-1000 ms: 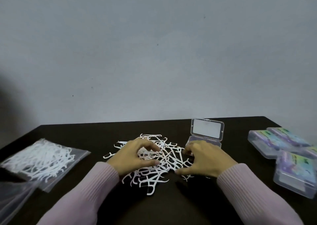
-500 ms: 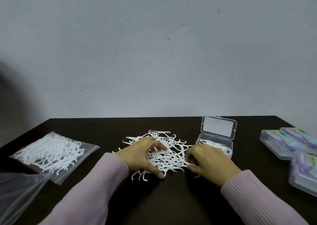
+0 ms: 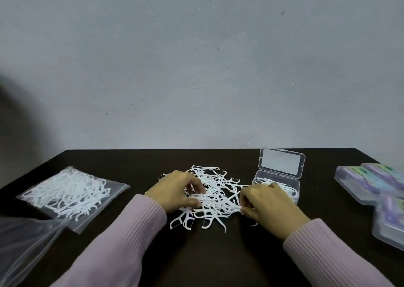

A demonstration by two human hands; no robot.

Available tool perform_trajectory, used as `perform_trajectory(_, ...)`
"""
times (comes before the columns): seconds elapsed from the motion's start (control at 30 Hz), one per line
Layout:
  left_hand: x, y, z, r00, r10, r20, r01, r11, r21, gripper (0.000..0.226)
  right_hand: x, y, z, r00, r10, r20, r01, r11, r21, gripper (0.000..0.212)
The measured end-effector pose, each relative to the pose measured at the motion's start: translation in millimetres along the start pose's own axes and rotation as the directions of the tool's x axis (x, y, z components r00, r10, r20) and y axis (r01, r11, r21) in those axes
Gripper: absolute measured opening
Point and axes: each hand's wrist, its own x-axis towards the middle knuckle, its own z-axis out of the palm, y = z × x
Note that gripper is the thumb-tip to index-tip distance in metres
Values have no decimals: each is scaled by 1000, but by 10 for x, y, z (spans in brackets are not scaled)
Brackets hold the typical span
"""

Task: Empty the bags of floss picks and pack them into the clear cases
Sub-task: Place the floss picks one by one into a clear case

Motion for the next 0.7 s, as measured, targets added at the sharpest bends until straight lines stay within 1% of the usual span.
perform_trajectory(0.1,-7,10,-5,999,11,-52,-10,1000,17,21,-1,0,-27,1000,-12,-13,12,999,36,7)
perform_trajectory(0.17,-13,23,-12,996,23,-88,-19,999,39,21,9,19,-39,1000,-17,-9,18,997,70,9)
perform_trajectory(0.23,-15,27,-13,993,32,-117,-29,999,27,21,23,62,-44,1000,-7,-8,8,987,160,10)
perform_trajectory(0.3,-13,25,-6,992,36,-123,-37,999,-3,21,50,112,-66,1000,14,0,-13,959,284,6)
perform_trajectory(0.37,-6,18,2,994,14,-110,-23,997,-76,19,58,149,-105,999,32,24,-39,921,387,4)
perform_trajectory(0.43,-4,8,10,995,-6,-103,-9,989,-149,17,37,185,-138,998,45,37,-57,891,450,8)
perform_trajectory(0.53,-2,-19,24,993,-24,-114,-1,977,-214,18,8,226,-164,996,90,2,-79,865,495,11)
perform_trajectory(0.7,-7,-11,8,986,-63,-157,24,971,-238,14,21,296,-215,987,149,-64,-103,881,462,11)
